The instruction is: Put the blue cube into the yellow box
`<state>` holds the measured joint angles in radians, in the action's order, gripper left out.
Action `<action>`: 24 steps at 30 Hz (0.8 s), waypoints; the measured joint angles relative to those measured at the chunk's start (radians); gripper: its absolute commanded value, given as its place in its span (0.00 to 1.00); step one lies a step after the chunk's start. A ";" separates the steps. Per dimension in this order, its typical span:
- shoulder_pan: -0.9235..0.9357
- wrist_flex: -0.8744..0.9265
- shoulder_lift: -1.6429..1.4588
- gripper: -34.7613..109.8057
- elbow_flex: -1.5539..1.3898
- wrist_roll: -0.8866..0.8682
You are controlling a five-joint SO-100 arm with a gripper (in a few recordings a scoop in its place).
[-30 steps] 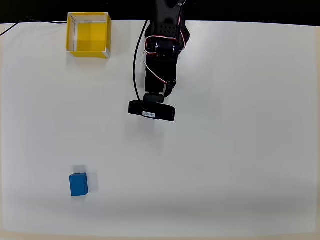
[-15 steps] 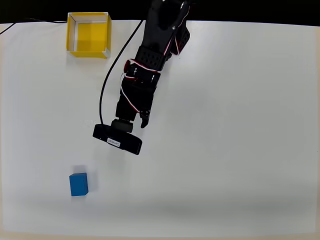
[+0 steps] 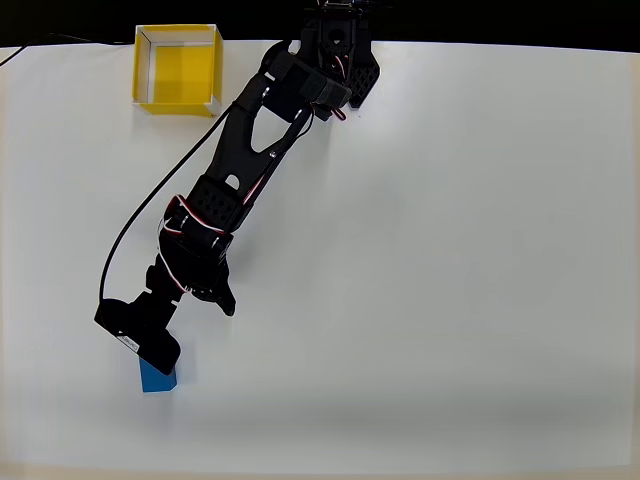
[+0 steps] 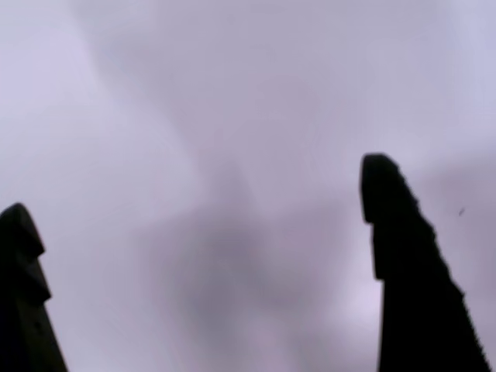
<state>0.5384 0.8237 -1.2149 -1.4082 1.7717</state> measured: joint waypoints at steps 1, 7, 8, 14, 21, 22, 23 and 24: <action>0.008 0.009 0.046 0.56 0.055 0.002; 0.031 0.029 0.238 0.61 0.301 0.005; 0.031 0.038 0.262 0.61 0.333 0.005; 0.031 0.098 0.383 0.62 0.535 -0.008; 0.028 0.072 0.503 0.62 0.727 -0.017; 0.028 0.046 0.522 0.62 0.739 -0.018; 0.028 0.031 0.532 0.62 0.746 -0.023; 0.028 0.020 0.546 0.62 0.746 -0.011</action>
<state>0.5660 0.8437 -0.6688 -0.6627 1.7610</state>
